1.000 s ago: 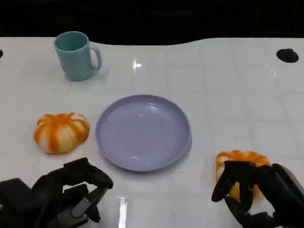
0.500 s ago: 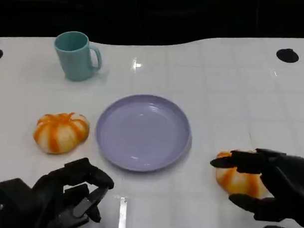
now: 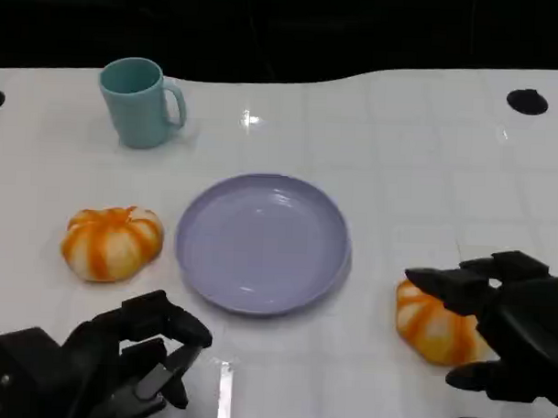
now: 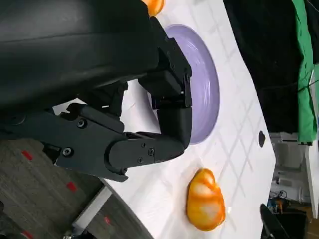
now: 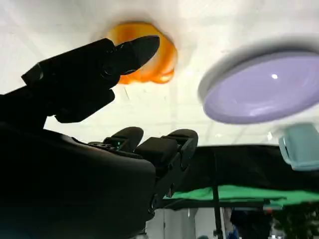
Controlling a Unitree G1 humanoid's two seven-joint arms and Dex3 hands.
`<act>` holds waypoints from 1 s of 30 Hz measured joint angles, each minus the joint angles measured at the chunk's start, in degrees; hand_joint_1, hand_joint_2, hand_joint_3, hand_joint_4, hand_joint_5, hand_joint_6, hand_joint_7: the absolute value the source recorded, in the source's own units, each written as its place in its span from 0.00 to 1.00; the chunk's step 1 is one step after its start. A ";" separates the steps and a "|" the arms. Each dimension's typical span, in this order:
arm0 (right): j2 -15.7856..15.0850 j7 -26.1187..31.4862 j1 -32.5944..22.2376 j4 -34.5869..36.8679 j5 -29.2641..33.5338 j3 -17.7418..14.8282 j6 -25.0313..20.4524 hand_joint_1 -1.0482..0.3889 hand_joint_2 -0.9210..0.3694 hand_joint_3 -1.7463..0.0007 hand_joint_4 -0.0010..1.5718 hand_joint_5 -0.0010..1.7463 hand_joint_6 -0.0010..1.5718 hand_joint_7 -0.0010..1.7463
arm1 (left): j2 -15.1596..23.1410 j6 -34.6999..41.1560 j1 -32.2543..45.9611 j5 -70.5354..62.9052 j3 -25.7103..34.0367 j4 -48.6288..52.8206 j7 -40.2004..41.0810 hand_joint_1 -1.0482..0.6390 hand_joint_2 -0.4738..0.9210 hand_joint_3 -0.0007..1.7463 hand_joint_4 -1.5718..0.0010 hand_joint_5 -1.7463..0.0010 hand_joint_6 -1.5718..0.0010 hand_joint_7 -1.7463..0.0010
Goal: Grasp the bread from the table and place it into the plate.
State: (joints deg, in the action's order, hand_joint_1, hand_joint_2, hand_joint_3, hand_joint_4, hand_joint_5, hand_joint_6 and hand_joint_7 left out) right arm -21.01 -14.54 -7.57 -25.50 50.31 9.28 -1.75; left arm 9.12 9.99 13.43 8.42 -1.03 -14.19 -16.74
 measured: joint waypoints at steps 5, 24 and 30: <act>-0.06 -1.58 1.89 1.57 3.89 1.78 -1.74 0.40 0.10 0.99 0.08 0.25 0.24 0.00 | -0.06 0.00 0.01 0.01 -0.13 -0.03 0.00 0.36 1.00 0.25 0.57 0.00 0.57 0.28; 1.31 1.20 16.03 27.30 5.40 10.19 -5.53 0.36 0.00 0.99 0.12 0.17 0.25 0.00 | -0.21 1.59 0.54 0.02 -0.38 -2.46 0.01 0.36 1.00 0.26 0.57 0.00 0.57 0.29; 3.73 5.91 20.17 35.08 4.78 12.42 -6.11 0.37 0.00 0.98 0.15 0.16 0.27 0.01 | -0.23 2.40 0.84 -0.01 -0.34 -3.34 0.04 0.36 1.00 0.26 0.57 0.00 0.57 0.29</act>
State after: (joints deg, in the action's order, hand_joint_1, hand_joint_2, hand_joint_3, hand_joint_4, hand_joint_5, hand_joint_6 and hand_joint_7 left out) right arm -17.27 -8.63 12.60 9.58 55.09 21.70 -7.86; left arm 8.89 12.38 14.27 8.41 -1.36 -17.53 -16.70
